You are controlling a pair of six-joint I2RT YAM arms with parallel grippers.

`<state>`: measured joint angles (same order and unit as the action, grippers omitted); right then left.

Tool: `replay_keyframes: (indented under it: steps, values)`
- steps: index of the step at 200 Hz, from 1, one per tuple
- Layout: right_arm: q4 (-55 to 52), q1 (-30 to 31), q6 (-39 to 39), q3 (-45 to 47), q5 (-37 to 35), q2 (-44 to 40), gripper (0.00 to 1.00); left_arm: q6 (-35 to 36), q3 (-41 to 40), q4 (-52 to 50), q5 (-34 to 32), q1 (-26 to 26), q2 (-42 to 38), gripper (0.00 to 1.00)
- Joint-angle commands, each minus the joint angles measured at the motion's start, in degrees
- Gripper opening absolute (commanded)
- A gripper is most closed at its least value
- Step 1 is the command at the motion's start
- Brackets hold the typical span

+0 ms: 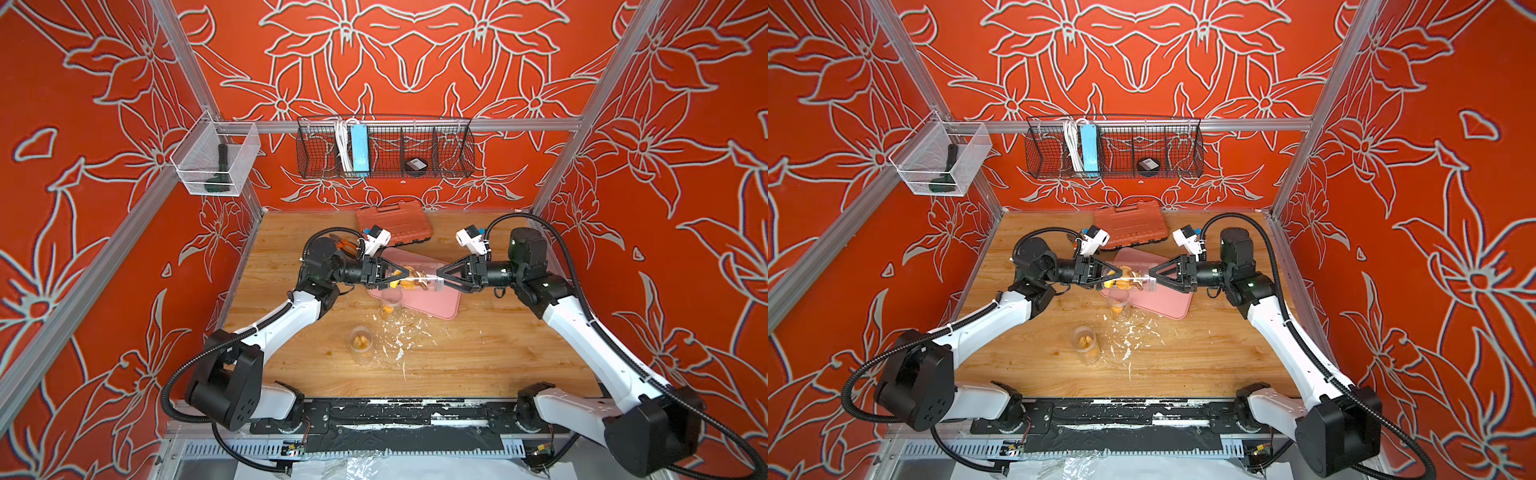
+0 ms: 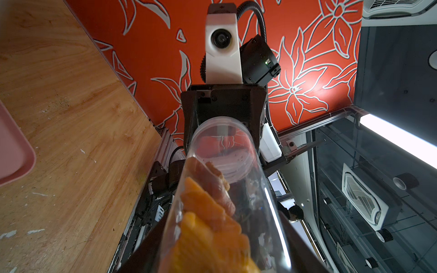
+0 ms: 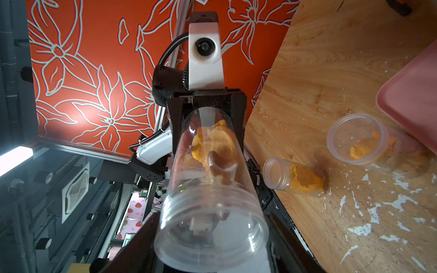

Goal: Pour the cookies out of the jar
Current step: Unscrew the lid from the jar, then place the lid at the center of the board.

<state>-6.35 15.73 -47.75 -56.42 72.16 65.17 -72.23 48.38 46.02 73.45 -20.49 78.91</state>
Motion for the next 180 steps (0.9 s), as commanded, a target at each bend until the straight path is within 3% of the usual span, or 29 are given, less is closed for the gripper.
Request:
replay_keyframes:
  steps: [1,54,87,117,146,180]
  values:
    - [1.99,-1.81,8.47,-1.23,1.73,-2.01,0.54,-4.14,0.83,1.61,0.82,1.95,-0.86,0.59]
    - [11.59,-1.80,11.44,2.56,-0.04,-4.27,0.51,-5.38,0.70,3.45,0.88,1.95,-0.42,0.59]
    - [10.00,-1.77,15.03,3.40,-4.07,-5.18,0.50,-5.38,0.66,3.46,0.82,1.95,-0.43,0.59]
    - [-8.32,-3.15,23.36,-1.39,-11.97,-3.14,0.50,-5.47,0.79,3.45,0.91,1.95,-0.55,0.59]
    - [-18.71,-6.96,20.90,-1.39,-20.99,-2.63,0.50,-5.38,0.66,3.20,0.91,1.95,-1.03,0.59]
    - [-30.03,-7.13,21.07,1.58,-39.04,-4.27,0.49,-4.68,0.45,2.40,0.82,1.95,-1.72,0.59]
